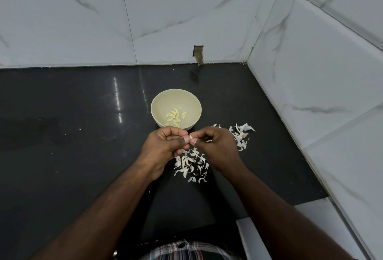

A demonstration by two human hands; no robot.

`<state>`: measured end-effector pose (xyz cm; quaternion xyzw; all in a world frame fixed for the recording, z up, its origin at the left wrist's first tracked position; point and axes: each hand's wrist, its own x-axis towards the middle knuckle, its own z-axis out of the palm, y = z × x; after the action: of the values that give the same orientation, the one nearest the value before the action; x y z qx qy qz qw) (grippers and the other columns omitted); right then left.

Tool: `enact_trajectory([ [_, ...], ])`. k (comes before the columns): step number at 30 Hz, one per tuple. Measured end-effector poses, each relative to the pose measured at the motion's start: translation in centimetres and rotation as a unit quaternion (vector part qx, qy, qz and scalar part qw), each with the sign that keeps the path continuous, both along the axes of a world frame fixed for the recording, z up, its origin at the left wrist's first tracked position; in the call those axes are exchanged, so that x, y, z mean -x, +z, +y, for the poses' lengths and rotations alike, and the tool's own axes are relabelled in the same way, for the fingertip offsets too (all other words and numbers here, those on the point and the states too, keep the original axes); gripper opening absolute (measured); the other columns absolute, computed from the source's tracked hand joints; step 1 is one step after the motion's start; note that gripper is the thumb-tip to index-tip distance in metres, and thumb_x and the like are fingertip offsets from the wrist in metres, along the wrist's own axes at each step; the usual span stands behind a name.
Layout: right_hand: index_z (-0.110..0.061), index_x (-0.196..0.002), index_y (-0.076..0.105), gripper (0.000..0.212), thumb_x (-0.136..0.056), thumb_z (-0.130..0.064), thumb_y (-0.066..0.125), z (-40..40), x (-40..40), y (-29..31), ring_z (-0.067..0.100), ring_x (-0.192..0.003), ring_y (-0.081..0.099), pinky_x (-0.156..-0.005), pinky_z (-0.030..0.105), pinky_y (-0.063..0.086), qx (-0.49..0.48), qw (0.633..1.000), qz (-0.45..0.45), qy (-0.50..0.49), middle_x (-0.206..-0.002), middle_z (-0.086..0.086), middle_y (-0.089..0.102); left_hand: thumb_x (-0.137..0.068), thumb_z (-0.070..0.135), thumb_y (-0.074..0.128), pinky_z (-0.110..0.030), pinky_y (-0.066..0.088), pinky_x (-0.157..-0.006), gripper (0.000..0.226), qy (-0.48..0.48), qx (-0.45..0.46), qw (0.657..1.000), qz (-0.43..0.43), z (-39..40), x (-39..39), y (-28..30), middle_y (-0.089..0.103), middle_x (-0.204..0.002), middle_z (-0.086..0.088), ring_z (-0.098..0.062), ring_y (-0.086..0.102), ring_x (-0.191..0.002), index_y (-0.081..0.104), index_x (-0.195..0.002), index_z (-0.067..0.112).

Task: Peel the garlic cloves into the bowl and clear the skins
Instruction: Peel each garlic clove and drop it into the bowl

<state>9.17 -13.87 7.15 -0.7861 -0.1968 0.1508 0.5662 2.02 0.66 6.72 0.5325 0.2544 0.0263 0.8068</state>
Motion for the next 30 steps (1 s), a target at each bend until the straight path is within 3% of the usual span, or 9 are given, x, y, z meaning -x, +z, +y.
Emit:
enact_trajectory([
  [6,-0.018,-0.080,0.076,0.016,-0.082,-0.002,0.077,-0.1,0.6,0.3,0.000,-0.064,0.066,-0.062,0.014,0.049,-0.029,0.999,-0.006,-0.011,-0.070,-0.009,0.073,-0.084,-0.002,0.073,-0.016,0.051,-0.054,0.008,-0.011,0.005,1.000,-0.006,0.0,0.1,0.6,0.069,-0.072,-0.012,-0.013,0.064,-0.063,0.070,-0.090,0.004],
  [12,-0.010,-0.094,0.078,0.015,-0.085,0.001,0.073,-0.3,0.6,0.7,-0.003,-0.065,0.066,-0.065,0.011,0.049,-0.039,0.999,0.010,0.017,-0.070,-0.013,0.073,-0.083,-0.002,0.074,-0.016,0.051,-0.054,0.008,-0.007,0.011,1.000,-0.009,0.2,0.3,0.9,0.068,-0.074,-0.014,-0.015,0.063,-0.065,0.071,-0.088,0.004],
  [17,-0.016,-0.103,0.078,0.022,-0.086,-0.003,0.075,-0.4,0.3,0.5,0.003,-0.074,0.070,-0.074,0.022,0.054,-0.027,0.999,0.006,0.029,-0.081,-0.008,0.077,-0.084,-0.003,0.073,-0.016,0.050,-0.053,0.008,-0.004,0.009,1.000,-0.010,0.1,0.5,1.0,0.067,-0.075,-0.015,-0.015,0.063,-0.065,0.071,-0.087,0.004],
  [22,-0.014,-0.101,0.079,0.019,-0.084,-0.004,0.077,-0.4,0.3,0.8,0.005,-0.082,0.073,-0.078,0.021,0.055,-0.010,0.999,-0.007,0.037,-0.086,-0.007,0.078,-0.081,-0.003,0.074,-0.016,0.051,-0.053,0.009,-0.003,0.021,1.000,-0.014,0.0,0.6,1.1,0.068,-0.073,-0.013,-0.014,0.064,-0.064,0.070,-0.087,0.003],
  [27,-0.025,-0.090,0.079,0.020,-0.085,-0.006,0.076,-0.3,0.4,0.9,0.004,-0.077,0.072,-0.075,0.023,0.056,-0.002,1.000,-0.024,0.019,-0.082,-0.010,0.077,-0.082,-0.003,0.074,-0.016,0.050,-0.053,0.010,-0.006,0.014,1.000,-0.021,0.0,0.5,1.2,0.070,-0.076,-0.014,-0.014,0.064,-0.064,0.069,-0.086,0.006],
  [30,-0.022,-0.089,0.080,0.019,-0.085,-0.004,0.075,-0.2,0.6,0.8,0.007,-0.078,0.073,-0.076,0.026,0.058,-0.009,0.999,-0.030,0.010,-0.081,-0.009,0.077,-0.083,-0.002,0.074,-0.016,0.050,-0.054,0.010,-0.012,0.007,1.000,-0.021,0.0,0.4,1.3,0.071,-0.075,-0.011,-0.014,0.064,-0.064,0.069,-0.087,0.006],
])
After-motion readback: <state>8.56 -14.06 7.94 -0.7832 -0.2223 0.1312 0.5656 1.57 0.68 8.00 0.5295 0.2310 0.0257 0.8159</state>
